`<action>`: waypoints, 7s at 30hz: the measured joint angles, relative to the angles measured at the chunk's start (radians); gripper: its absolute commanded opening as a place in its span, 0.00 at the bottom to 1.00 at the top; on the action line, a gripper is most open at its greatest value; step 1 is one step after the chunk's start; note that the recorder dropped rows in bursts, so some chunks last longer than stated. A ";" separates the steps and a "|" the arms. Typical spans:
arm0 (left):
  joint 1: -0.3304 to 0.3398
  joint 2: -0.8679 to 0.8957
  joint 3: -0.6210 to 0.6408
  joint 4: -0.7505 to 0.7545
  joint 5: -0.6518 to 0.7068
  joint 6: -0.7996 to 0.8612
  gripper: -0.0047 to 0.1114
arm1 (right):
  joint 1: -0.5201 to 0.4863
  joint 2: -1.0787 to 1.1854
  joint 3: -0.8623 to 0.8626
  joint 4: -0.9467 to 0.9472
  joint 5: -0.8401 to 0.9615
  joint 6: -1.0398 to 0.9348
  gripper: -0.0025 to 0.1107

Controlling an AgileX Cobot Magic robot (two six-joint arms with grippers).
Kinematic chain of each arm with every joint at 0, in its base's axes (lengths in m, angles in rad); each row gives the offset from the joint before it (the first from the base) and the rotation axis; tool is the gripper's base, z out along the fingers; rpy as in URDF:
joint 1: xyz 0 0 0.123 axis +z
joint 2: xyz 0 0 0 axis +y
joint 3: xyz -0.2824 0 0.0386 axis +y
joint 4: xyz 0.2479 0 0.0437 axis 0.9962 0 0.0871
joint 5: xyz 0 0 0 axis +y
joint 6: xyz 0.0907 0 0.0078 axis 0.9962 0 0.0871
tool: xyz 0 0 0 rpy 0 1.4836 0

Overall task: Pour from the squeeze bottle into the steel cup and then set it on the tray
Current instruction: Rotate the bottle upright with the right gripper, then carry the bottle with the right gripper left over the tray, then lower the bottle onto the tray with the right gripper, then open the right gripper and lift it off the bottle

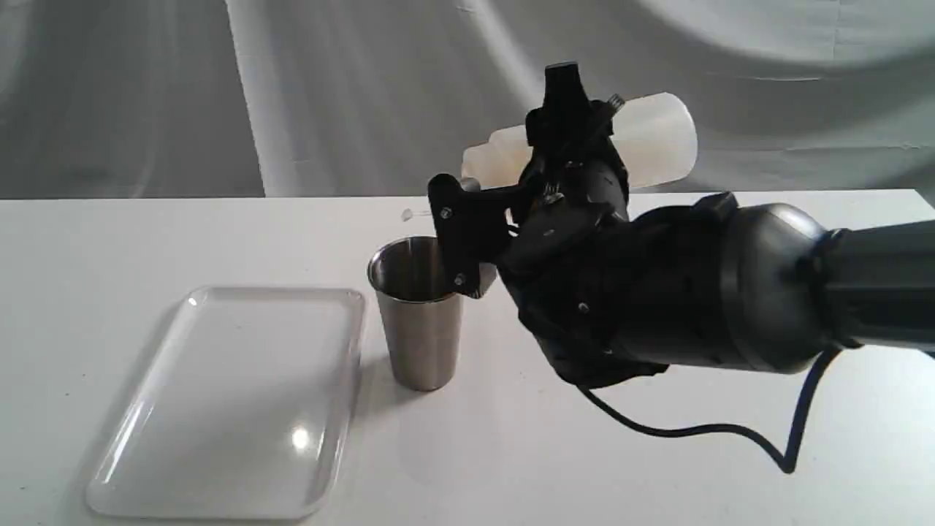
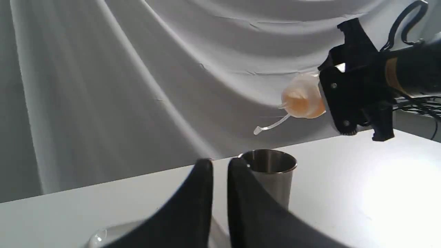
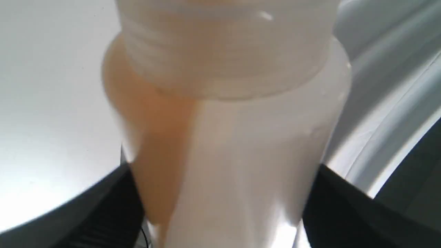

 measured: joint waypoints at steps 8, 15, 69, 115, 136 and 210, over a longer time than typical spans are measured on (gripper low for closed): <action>0.000 0.000 0.000 0.000 0.000 0.000 0.11 | 0.000 0.000 0.000 0.004 0.000 0.185 0.31; 0.000 0.000 0.000 0.000 0.000 0.000 0.11 | -0.031 0.000 0.000 0.112 -0.021 0.389 0.31; 0.000 0.000 0.000 0.000 0.000 0.000 0.11 | 0.071 -0.049 -0.359 0.388 -0.341 0.943 0.31; 0.000 0.000 0.000 0.104 0.058 0.000 0.11 | 0.120 0.465 -0.606 1.136 -0.914 0.149 0.29; 0.000 0.000 0.000 0.191 0.060 0.002 0.11 | 0.099 0.474 -0.515 1.218 -1.021 0.082 0.29; 0.000 0.000 0.000 0.197 0.062 0.002 0.11 | 0.062 0.141 -0.452 1.210 -0.960 -0.014 0.75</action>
